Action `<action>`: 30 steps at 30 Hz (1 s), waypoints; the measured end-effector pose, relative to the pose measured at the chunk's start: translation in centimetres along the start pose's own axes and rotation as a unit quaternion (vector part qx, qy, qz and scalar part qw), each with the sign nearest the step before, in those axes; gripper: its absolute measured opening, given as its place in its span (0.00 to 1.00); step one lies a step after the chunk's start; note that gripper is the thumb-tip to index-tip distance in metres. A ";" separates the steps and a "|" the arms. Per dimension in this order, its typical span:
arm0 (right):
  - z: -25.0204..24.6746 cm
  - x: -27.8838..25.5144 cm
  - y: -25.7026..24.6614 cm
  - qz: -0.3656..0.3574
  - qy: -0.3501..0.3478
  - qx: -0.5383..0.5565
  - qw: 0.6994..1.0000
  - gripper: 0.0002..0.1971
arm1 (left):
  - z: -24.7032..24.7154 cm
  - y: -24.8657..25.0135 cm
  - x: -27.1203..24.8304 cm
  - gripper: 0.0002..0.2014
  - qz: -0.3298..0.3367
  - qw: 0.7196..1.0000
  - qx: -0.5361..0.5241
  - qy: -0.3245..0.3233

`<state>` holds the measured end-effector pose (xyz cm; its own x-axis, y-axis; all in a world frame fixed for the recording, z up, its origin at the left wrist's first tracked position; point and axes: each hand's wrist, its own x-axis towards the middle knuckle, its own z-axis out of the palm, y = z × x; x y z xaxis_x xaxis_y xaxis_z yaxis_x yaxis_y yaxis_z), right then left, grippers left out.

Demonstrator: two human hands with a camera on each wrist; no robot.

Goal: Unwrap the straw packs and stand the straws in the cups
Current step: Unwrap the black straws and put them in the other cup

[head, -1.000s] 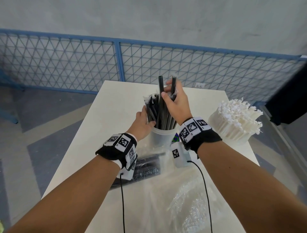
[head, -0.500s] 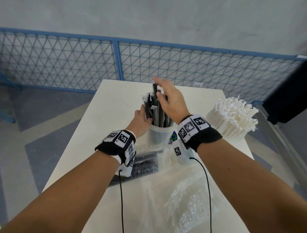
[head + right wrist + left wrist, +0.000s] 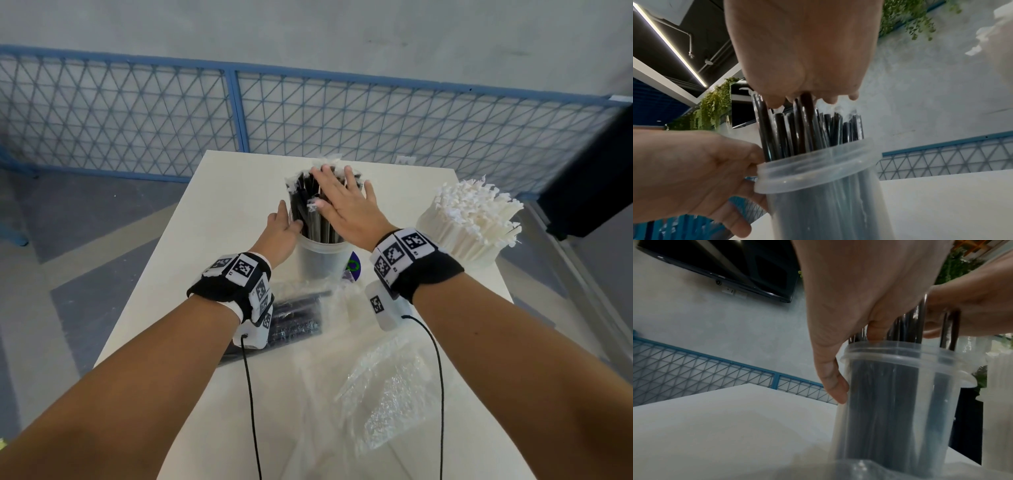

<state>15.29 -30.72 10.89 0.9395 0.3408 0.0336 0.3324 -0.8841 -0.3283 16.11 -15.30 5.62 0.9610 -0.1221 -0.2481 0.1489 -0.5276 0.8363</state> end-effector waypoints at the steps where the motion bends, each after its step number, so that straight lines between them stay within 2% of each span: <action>1: -0.2 -0.2 0.1 -0.010 0.034 0.041 0.999 0.27 | -0.2 -0.2 -0.1 0.30 -0.006 1.000 -0.015 0.007; 3: -0.7 -0.8 0.3 -0.043 0.156 0.133 0.978 0.25 | -0.6 -0.8 -0.4 0.27 -0.013 0.998 -0.045 0.042; 5: -1.2 -1.8 0.5 -0.069 0.273 0.172 0.944 0.18 | -1.1 -1.7 -0.9 0.21 -0.022 0.996 -0.022 0.078; 6: -1.4 -2.4 0.6 -0.077 0.301 0.190 0.931 0.12 | -1.3 -2.1 -1.2 0.19 -0.030 0.996 0.019 0.078; 7: -1.5 -3.0 0.6 -0.084 0.298 0.222 0.925 0.07 | -1.5 -2.4 -1.7 0.18 -0.044 0.995 0.072 0.051; 9: -1.0 -4.4 0.6 -0.089 0.234 0.282 0.926 0.07 | -1.4 -2.7 -2.8 0.19 -0.070 0.980 0.181 -0.051; 11: 0.5 -5.6 1.1 -0.067 0.133 0.292 0.945 0.08 | -1.0 -3.2 -3.8 0.25 -0.087 0.949 0.257 -0.159; 13: 2.6 -6.3 2.2 -0.033 0.039 0.252 0.966 0.08 | -0.4 -3.9 -4.6 0.28 -0.077 0.923 0.315 -0.209; 14: 3.8 -6.4 3.1 -0.010 -0.004 0.212 0.977 0.09 | -0.1 -4.4 -4.8 0.23 -0.056 0.921 0.328 -0.204; 16: 5.7 -6.9 4.6 0.049 -0.094 0.131 0.986 0.11 | 0.2 -5.1 -5.3 0.03 -0.017 0.937 0.307 -0.166; 17: 6.3 -7.3 5.0 0.069 -0.121 0.114 0.984 0.13 | 0.3 -5.4 -5.5 0.06 0.004 0.945 0.290 -0.152; 19: 6.6 -8.1 5.1 0.054 -0.130 0.137 0.980 0.15 | 0.5 -5.3 -5.9 0.09 0.030 0.949 0.272 -0.154; 22: 6.5 -8.7 3.9 0.003 -0.116 0.200 0.973 0.14 | 0.7 -4.4 -6.3 0.07 0.068 0.960 0.221 -0.156; 24: 6.4 -8.7 3.2 0.010 -0.112 0.199 0.973 0.14 | 0.9 -3.6 -6.5 0.03 0.082 0.968 0.184 -0.150; 26: 5.8 -8.5 2.6 0.015 -0.124 0.205 0.971 0.16 | 1.1 -3.0 -6.5 0.10 0.101 0.970 0.168 -0.142; 28: 4.9 -8.5 1.8 0.016 -0.149 0.182 0.972 0.13 | 1.3 -2.3 -6.8 0.13 0.124 0.971 0.154 -0.135; 30: 4.3 -8.6 1.2 0.022 -0.169 0.158 0.973 0.15 | 1.6 -2.0 -6.7 0.14 0.134 0.975 0.140 -0.113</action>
<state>7.24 -33.36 6.10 0.8541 0.4371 -0.2818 0.2001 -0.7764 -0.5976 8.96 -14.74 4.81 0.8761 -0.4520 -0.1677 -0.1997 -0.6568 0.7271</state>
